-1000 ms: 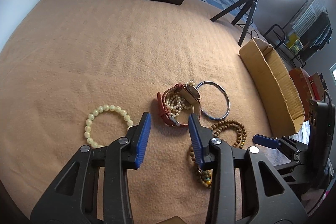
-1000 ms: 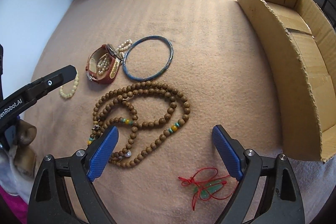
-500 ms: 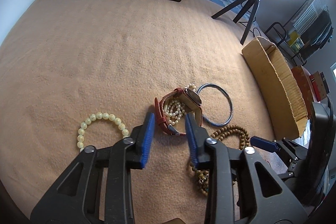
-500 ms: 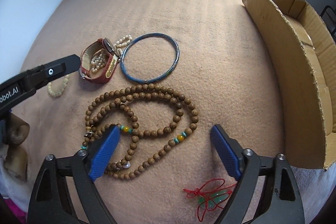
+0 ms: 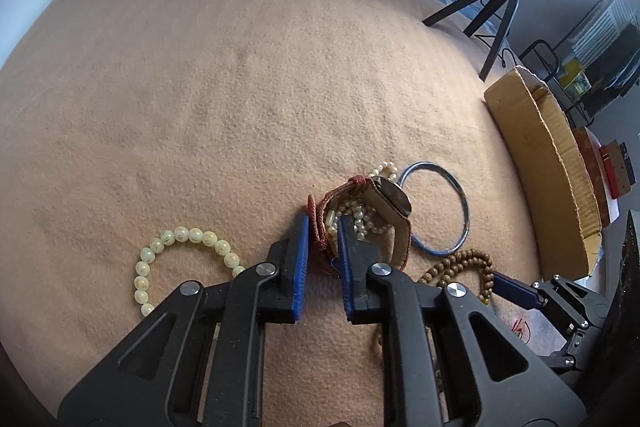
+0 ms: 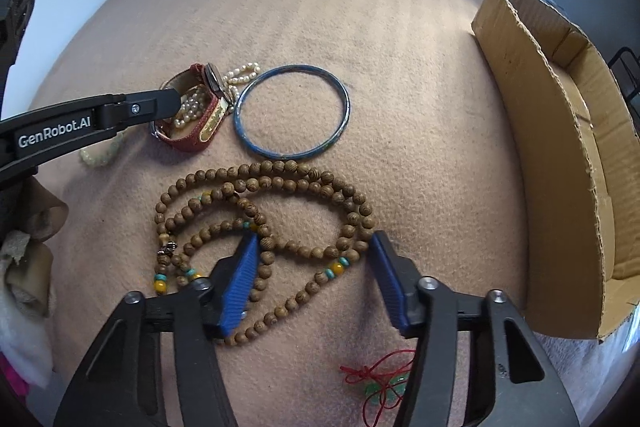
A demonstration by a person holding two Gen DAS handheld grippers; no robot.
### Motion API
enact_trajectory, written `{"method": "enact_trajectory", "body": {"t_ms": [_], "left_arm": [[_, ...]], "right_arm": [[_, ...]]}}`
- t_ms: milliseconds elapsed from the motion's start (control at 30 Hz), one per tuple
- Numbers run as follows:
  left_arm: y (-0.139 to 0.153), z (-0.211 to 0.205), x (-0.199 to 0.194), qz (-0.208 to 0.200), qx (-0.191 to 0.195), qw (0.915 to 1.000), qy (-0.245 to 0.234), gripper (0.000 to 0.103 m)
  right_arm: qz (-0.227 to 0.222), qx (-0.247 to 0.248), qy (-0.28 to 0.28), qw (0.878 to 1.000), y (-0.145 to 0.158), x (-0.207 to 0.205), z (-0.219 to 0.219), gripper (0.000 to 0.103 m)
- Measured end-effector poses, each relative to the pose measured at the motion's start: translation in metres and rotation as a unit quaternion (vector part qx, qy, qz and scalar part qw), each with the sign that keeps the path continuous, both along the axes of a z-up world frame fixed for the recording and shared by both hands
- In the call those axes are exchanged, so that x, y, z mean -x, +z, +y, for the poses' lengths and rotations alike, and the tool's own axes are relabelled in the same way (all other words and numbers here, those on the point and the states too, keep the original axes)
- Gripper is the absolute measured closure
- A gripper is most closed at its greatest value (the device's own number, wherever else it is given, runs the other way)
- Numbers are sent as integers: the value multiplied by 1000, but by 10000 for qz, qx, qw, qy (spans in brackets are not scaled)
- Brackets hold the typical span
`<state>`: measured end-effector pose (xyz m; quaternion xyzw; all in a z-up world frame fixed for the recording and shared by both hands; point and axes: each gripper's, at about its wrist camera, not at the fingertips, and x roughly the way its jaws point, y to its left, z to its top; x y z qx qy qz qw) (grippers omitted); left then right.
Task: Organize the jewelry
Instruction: 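Grasp the red-strap watch with the left tool while the right tool grasps the wooden bead necklace, then lift the watch and bead necklace with both tools toward the cardboard box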
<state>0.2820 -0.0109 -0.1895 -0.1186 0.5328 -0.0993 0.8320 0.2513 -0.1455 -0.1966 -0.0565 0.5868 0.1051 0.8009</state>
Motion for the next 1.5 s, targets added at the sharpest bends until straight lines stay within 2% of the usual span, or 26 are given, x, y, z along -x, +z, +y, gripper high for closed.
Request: {"method": "enact_trajectory", "body": {"t_ms": [100,200,600,867,1133,1233,1500], "left_arm": [[0,0,0,-34,-3,10000,17,94],[1,2,1,-58,40,10000,50,95],[20,4,12,-311,69,9995,53,95],[36,7,24,-448,123,9989,78,95],[56,7,39,-618,157,9980,22,95],[63,6,45,-700,149,9974,1,95],[81,4,58,-858,243,9960,-45,95]], "right_arm": [[4,-89,21,10000,8,1,9,77],[43,-243,31,9997,10,-1,13,90],[-88,-506,86,9986,22,5,13,92],[-403,-599,185,9972,59,28,14,92],[-641,-647,221,9956,81,42,-23,92],[-754,-610,252,9950,84,41,-24,92],[-1108,-566,441,9912,115,50,-25,92]]}}
